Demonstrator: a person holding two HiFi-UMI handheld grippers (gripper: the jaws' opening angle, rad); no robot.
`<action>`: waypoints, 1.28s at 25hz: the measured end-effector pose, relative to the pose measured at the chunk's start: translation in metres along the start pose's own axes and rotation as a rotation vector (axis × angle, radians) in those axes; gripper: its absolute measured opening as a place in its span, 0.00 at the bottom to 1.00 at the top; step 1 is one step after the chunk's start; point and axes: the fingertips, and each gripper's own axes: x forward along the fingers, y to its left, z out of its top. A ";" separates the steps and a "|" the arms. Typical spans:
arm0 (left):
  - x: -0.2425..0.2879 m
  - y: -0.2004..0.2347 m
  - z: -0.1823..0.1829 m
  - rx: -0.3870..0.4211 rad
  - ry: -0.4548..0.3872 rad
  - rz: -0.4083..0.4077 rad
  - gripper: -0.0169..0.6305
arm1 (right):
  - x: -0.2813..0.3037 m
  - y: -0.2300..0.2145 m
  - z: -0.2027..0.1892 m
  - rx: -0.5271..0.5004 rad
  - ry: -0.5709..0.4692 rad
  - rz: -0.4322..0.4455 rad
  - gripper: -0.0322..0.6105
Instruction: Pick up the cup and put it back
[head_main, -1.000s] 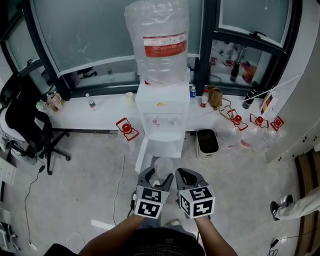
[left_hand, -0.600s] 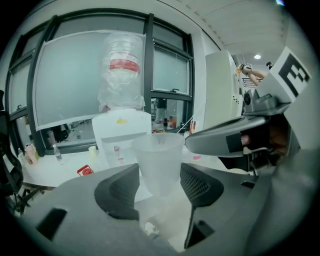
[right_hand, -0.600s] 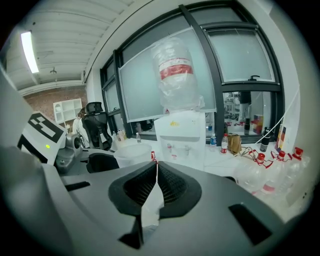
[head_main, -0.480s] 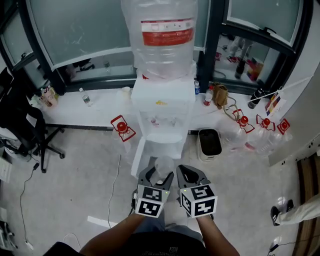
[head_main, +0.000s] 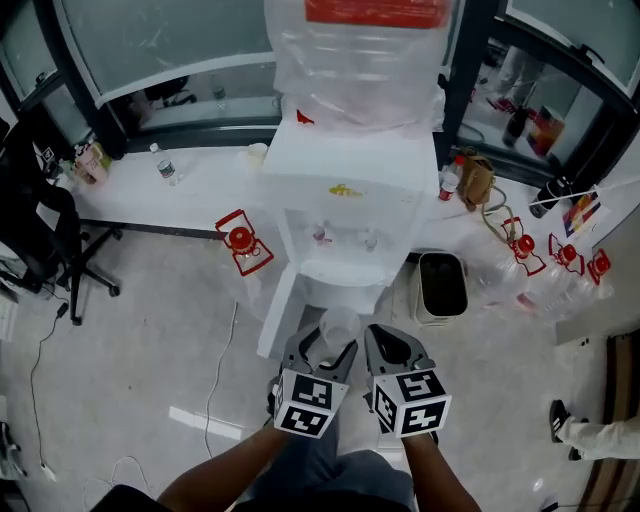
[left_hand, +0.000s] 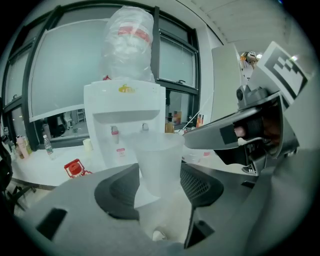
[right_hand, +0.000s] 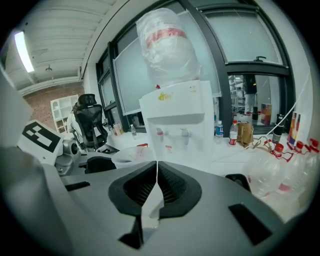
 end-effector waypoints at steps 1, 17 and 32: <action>0.010 0.005 -0.005 -0.002 -0.002 0.000 0.42 | 0.010 -0.005 -0.004 -0.006 0.004 0.002 0.09; 0.147 0.051 -0.123 0.019 0.010 -0.046 0.42 | 0.151 -0.062 -0.099 -0.054 0.011 0.004 0.09; 0.292 0.073 -0.225 0.021 -0.040 -0.006 0.42 | 0.252 -0.146 -0.206 -0.099 -0.057 -0.042 0.09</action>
